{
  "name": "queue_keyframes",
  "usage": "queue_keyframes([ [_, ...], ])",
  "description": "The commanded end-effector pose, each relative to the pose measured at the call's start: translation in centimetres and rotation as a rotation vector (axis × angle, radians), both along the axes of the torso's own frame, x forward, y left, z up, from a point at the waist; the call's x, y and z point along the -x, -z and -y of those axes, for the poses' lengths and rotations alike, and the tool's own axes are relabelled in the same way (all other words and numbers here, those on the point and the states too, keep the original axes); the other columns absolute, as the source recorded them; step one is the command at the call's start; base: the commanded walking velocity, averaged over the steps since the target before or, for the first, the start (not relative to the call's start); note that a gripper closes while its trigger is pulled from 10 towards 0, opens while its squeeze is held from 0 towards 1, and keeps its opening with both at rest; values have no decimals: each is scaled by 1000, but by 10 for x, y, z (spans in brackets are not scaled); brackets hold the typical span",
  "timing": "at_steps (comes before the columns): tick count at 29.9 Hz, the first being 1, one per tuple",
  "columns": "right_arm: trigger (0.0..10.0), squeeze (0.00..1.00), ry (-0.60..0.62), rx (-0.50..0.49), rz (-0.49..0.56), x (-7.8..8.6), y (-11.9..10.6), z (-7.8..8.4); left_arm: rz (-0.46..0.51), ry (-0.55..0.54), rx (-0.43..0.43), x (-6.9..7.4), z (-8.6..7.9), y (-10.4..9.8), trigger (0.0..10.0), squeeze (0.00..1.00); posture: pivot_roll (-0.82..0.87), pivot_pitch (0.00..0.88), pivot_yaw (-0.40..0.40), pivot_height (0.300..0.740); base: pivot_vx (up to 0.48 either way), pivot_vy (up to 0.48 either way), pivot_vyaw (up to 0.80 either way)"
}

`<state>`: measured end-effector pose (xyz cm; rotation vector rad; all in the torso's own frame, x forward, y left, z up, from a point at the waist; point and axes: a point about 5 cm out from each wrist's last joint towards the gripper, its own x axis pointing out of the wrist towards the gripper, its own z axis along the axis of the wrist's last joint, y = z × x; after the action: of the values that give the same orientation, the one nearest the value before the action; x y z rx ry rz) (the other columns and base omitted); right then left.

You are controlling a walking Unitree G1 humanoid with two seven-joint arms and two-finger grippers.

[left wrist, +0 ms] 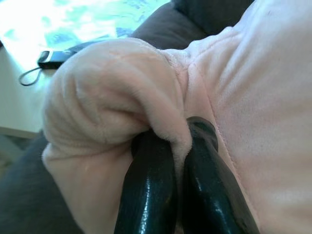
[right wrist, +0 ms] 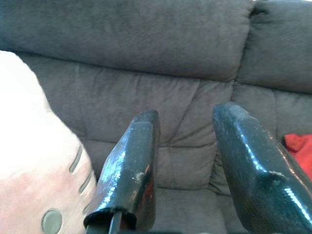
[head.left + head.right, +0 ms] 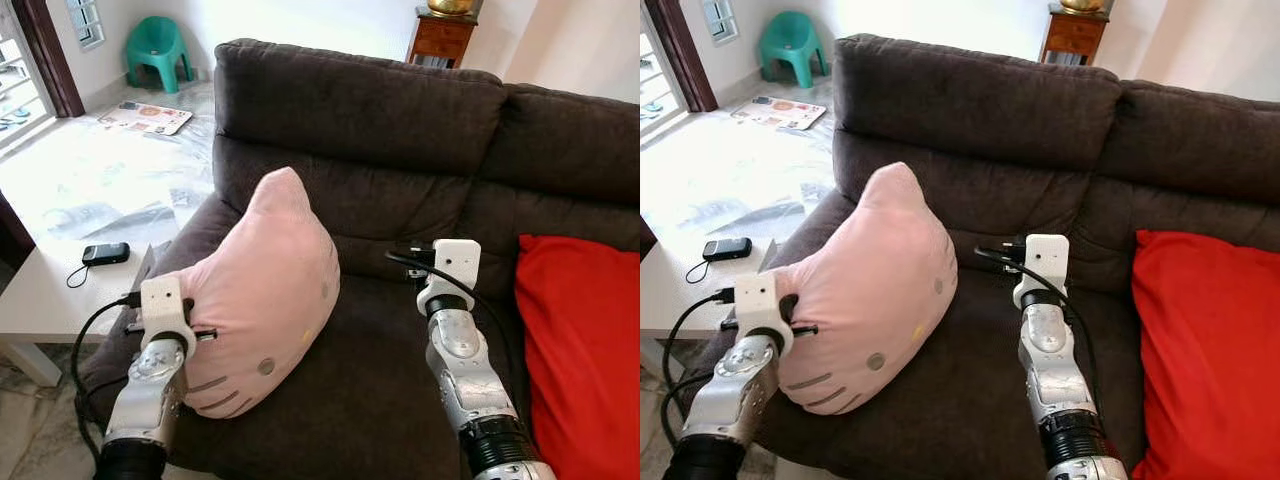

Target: Move the pillow to the sofa from floor

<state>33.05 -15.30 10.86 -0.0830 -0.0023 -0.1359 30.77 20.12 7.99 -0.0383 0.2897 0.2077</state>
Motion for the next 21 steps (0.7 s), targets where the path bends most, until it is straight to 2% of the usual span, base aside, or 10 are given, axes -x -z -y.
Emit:
queue_keyframes([
  [1, 10000, 0, 20, -5, 31, -3, -10, 5, -46, -28, 17, 3, -5, 11, 10000, 0, 126, 0, -113, 740, 0, 0, 0],
  [3, 10000, 0, 22, -4, 33, -3, -11, 4, -1, -36, 57, -2, -2, 5, 10000, 0, 124, 0, -114, 740, 0, 0, 0],
  [5, 10000, 0, 28, -5, 42, -4, -12, 4, 70, 18, 61, -7, 3, -3, 10000, 0, 124, 0, -115, 740, 0, 0, 0],
  [8, 10000, 0, 25, -10, 49, -4, -13, 3, 134, 145, -45, -10, 12, -12, 10000, 0, 124, 0, -115, 740, 0, 0, 0],
  [10, 10000, 0, 17, -10, 46, -3, -12, 2, 144, 227, -161, -10, 16, -14, 10000, 0, 120, 0, -112, 740, 0, 0, 0],
  [11, 10000, 0, 15, -7, 40, -3, -10, 2, 172, 307, -246, -10, 21, -17, 10000, 0, 123, 0, -110, 740, 0, 0, 0],
  [15, 10000, 0, 16, -9, 41, -2, -10, 2, 198, 360, -265, -10, 26, -21, 10000, 0, 123, 0, -108, 740, 0, 0, 0],
  [17, 10000, 0, 18, -10, 38, -2, -9, 2, 189, 439, -291, -10, 32, -20, 10000, 0, 121, 0, -104, 740, 0, 0, 0],
  [21, 10000, 0, 15, -14, 38, -2, -9, 1, 156, 463, -305, -8, 33, -11, 10000, 0, 118, 0, -103, 740, 0, 0, 0],
])
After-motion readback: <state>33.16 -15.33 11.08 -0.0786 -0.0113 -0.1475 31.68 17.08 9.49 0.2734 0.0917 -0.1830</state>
